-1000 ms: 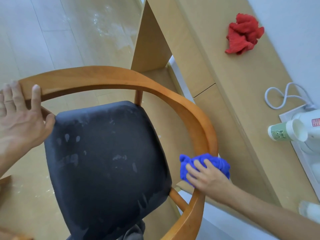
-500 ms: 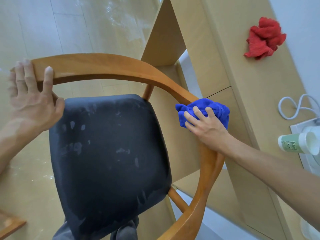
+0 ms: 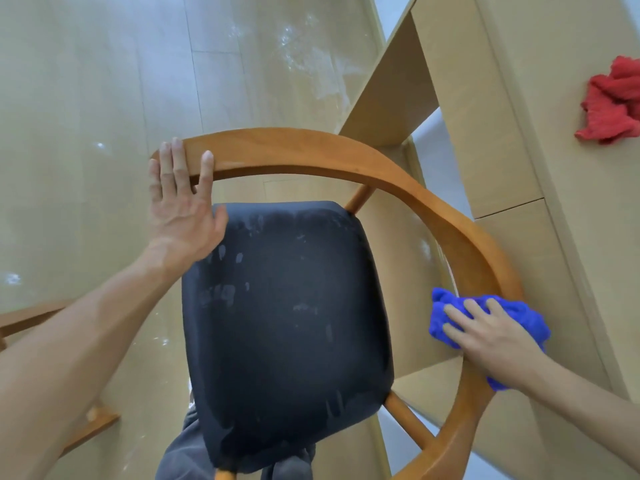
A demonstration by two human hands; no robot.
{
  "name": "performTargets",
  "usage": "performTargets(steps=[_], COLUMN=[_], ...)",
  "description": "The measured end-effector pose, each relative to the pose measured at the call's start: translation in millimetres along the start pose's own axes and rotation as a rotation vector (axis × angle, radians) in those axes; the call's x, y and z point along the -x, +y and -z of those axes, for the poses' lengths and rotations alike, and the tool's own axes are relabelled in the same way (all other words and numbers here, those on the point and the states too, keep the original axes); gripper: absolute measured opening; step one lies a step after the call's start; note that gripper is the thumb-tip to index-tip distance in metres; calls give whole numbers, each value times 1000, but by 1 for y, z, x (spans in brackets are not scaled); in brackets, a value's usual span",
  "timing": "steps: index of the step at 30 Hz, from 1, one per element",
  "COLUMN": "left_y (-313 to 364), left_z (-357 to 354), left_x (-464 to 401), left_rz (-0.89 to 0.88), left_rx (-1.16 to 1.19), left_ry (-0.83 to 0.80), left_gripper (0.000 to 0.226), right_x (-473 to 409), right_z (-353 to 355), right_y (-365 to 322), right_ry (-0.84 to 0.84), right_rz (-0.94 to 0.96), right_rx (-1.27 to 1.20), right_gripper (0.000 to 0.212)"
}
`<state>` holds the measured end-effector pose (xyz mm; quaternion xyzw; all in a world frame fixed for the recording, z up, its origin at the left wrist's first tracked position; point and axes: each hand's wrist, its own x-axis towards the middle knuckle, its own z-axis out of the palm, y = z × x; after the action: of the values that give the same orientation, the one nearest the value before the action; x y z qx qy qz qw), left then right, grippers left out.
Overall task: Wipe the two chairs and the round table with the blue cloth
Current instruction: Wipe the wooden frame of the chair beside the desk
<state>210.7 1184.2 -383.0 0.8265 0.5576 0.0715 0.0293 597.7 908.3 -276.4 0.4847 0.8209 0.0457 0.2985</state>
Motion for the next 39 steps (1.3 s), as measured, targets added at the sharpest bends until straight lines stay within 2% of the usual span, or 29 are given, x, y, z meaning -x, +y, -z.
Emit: performTargets(steps=[2,5,10,12,16,19,22,25,27,32,37,39], left_y=[0,-1,3,2,1,0,2,2,3,2,2,2], left_z=[-3,-5,-3,-2,0,-1,-1,2,4,6,8,10], left_x=[0,-1,0,0,-1,-1,-2,-1,0,1,1,2], left_rz=[-6,-5,0,-1,-13,-16,-22,-7,-11,-14,-21,-27], left_rx=[-5,7,15,16,57,60,50,13,-16,-46,-59,-59], left_ry=[9,27,12,2,5,6,-3,-28,-40,-57,-68,-79], left_gripper=[81,82,79,78,77,77,76,76,76,77,77,77], right_x=[-37,-70,-32,3,56,49,28,1,-18,-43,-10,10], right_z=[10,18,1,-4,7,36,65,95,118,159,135,116], right_y=[34,62,21,-17,-120,-178,-223,-275,-309,-339,-323,-298], right_ry=[62,82,59,33,-159,-255,-345,-514,-563,-361,-200,-210], right_rz=[-48,-97,-170,-222,-390,-524,-564,-511,-490,-459,-407,-404], right_rx=[102,211,261,143,-301,-581,-656,-794,-898,-951,-1010,-964], right_gripper=[13,25,21,10,28,28,24,39,44,32,30,29])
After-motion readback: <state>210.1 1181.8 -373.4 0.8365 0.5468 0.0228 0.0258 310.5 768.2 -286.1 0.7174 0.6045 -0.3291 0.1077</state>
